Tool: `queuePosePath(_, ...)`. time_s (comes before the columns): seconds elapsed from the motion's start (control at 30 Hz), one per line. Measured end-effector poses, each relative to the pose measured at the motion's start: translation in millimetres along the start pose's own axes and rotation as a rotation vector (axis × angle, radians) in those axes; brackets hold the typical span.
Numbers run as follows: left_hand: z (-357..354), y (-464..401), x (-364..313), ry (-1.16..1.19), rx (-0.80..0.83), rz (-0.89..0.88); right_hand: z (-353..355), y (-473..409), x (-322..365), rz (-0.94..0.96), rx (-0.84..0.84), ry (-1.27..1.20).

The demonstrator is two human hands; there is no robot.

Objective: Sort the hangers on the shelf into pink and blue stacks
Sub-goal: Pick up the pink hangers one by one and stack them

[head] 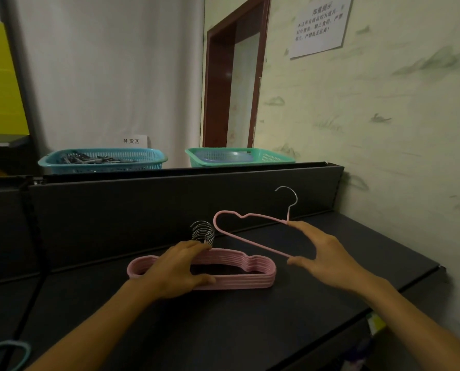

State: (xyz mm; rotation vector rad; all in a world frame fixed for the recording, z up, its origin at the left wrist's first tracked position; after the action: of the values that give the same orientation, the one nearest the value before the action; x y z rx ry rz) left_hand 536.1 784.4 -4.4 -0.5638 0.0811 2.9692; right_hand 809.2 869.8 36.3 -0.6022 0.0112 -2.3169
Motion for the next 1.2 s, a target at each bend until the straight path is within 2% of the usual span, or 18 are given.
queuePosePath(0.47,-2,12,15,0.008,-0.034,0.084,-27,-14,2,0.003,0.114,0.023)
queuePosePath(0.63,8,34,44,0.005,-0.071,0.163,-50,-32,25,0.075,0.179,0.006)
queuePosePath(0.8,20,51,66,0.098,-0.082,0.208,-75,-53,62,0.170,0.225,0.040)
queuePosePath(1.2,24,57,78,0.055,-0.063,0.220,-103,-78,84,0.161,0.346,-0.005)
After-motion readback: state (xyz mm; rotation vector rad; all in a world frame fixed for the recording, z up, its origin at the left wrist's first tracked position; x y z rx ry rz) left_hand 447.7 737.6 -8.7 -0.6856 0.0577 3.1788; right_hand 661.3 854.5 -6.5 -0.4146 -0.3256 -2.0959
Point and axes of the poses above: each hand's wrist, its own y-axis away from the middle knuckle, its own z-axis out of the back of the hand, x = y × z, the point moved 5 cm from there along -y, towards the middle knuckle, and after that the axes turned 11 degrees about x, right-handed, at the moved point
